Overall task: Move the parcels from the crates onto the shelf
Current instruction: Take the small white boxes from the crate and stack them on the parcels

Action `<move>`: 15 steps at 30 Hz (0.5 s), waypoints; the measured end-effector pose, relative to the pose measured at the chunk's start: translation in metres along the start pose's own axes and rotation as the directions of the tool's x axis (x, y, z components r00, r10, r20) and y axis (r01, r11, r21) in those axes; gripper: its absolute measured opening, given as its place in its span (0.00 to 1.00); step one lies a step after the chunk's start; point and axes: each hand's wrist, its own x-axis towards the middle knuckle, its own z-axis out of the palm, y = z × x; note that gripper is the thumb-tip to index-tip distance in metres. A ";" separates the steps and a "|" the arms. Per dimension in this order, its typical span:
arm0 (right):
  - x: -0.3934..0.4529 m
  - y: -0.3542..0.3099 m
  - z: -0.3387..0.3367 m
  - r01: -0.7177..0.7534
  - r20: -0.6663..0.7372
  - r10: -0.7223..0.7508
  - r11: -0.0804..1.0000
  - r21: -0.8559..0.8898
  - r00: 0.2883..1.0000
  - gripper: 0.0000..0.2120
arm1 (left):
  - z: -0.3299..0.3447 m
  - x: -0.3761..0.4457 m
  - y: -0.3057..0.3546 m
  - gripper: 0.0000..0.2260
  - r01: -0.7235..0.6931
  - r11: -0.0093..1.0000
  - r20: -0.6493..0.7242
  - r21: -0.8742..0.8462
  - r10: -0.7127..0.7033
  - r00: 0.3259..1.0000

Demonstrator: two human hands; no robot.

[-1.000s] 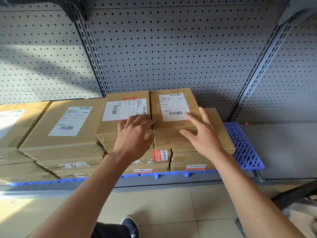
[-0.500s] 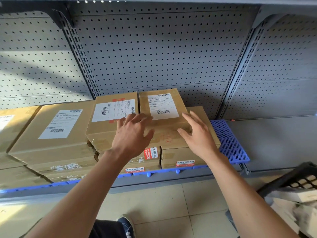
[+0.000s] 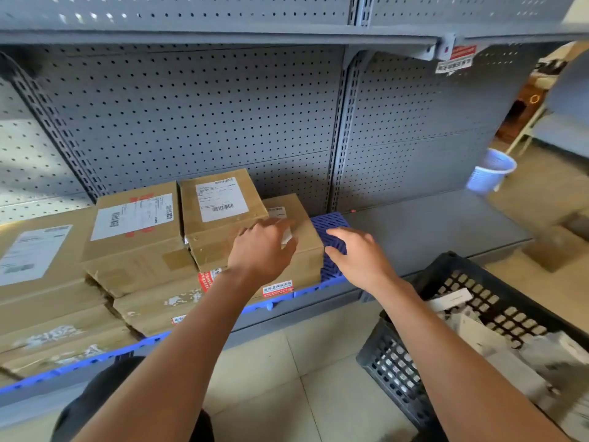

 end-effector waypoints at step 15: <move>-0.123 0.128 -0.098 -0.327 -0.149 0.324 0.945 0.008 0.934 0.22 | 0.082 -0.022 0.160 0.19 -0.254 0.960 0.252 -0.119 0.277 0.927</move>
